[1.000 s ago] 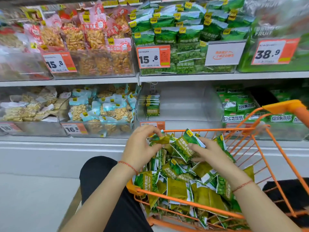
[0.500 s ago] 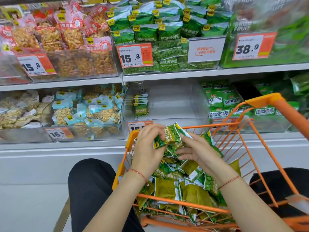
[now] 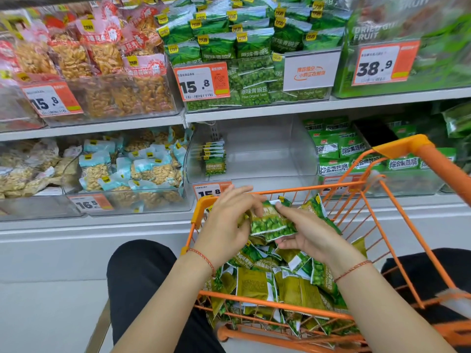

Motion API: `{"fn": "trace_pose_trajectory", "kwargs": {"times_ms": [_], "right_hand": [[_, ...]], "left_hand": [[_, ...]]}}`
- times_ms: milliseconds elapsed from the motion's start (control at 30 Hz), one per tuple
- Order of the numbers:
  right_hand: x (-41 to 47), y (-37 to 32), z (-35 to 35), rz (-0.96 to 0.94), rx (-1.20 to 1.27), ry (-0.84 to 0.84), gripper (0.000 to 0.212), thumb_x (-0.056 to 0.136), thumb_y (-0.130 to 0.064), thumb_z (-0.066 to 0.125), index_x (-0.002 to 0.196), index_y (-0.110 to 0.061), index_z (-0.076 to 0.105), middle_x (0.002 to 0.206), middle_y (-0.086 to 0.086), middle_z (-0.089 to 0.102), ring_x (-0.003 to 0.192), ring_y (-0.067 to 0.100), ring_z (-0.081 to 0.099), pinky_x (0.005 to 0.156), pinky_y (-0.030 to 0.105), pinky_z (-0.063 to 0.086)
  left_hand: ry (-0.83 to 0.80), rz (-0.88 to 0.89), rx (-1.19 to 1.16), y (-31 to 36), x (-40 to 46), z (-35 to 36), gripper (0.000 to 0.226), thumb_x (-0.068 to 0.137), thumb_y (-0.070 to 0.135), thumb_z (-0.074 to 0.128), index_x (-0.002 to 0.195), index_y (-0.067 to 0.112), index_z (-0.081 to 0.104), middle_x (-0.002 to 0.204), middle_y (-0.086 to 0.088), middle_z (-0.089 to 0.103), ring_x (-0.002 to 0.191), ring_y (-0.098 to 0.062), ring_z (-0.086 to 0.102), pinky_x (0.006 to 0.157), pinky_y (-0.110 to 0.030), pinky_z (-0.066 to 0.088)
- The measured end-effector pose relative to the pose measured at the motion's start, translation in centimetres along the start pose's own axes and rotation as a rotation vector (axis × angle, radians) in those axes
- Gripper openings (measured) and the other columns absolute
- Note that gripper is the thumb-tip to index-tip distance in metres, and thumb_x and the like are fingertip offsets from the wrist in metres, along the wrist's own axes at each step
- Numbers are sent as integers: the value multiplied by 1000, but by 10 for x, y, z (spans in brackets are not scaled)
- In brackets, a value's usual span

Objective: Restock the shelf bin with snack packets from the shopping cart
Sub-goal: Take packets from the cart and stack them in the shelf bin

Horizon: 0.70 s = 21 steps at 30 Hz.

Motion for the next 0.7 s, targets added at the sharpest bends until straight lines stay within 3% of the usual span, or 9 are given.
{"fn": "trace_pose_trajectory", "kwargs": {"times_ms": [67,100,167,233,367,467,533,633,700], "right_hand": [[-4,-2,6,-10,-11,-44,26,92,-47,47,107,-28,56,78,-3,61,56,17,60,55,27,53],[-5,-3,8,-16,-30,-71,28,89,-51,48,110,-33,52,90,-4,61,59,18,62,57,28,54],[-7,-3,12,-19,-65,-99,63,80,-50,57,136,-26,40,127,1,51,66,17,65,59,26,55],[-5,-1,11,-12,-70,-62,93,74,-40,68,149,-13,21,142,6,38,71,16,68,61,24,57],[-4,-1,5,-20,-6,3,97,75,-27,72,151,-11,13,121,1,51,67,16,66,61,24,57],[-3,-2,4,-25,-29,33,101,70,-31,74,150,-12,16,123,2,49,61,15,64,60,25,58],[-1,-2,4,-29,-53,37,102,66,-36,75,150,-12,21,134,6,44,59,15,64,57,24,57],[1,-1,4,-41,-41,39,100,67,-35,74,150,-12,22,142,7,40,59,15,64,56,23,56],[2,-1,3,-42,-26,59,96,71,-34,73,150,-12,22,145,8,38,59,15,65,56,22,56]], "left_hand": [[-53,-56,-17,-7,-1,5,42,67,-13,51,84,24,59,123,15,51,130,-5,32,108,-7,13],[-70,-91,-19,-11,-1,6,43,67,-16,53,84,22,62,124,14,50,130,-6,31,105,-3,11],[-112,-136,-55,-16,0,6,49,70,-19,52,91,22,66,124,14,51,129,-3,34,104,-1,13],[-176,-171,-151,-17,-1,6,58,76,-20,48,104,29,62,125,14,54,130,0,38,108,-6,20],[-263,-369,-321,-37,-11,-15,55,88,-15,45,123,29,46,133,8,50,129,0,41,106,-9,30],[-661,-537,-125,-62,-36,-24,34,91,9,60,121,25,54,127,7,55,123,-7,50,100,-15,41],[-908,-619,0,-69,-57,-24,41,86,31,68,124,21,56,126,4,57,119,-10,53,101,-24,44],[-1017,-601,139,-66,-68,-17,47,80,36,74,121,19,57,118,5,57,111,-10,53,93,-22,45],[-1025,-505,299,-65,-66,-11,33,81,33,73,107,17,59,92,4,53,90,-13,51,75,-24,41]]}}
Point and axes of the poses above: each hand's wrist, its own x-axis towards the middle knuckle, its own z-axis out of the palm, y = z × x, the point moved 6 cm from there along x, towards the middle knuckle
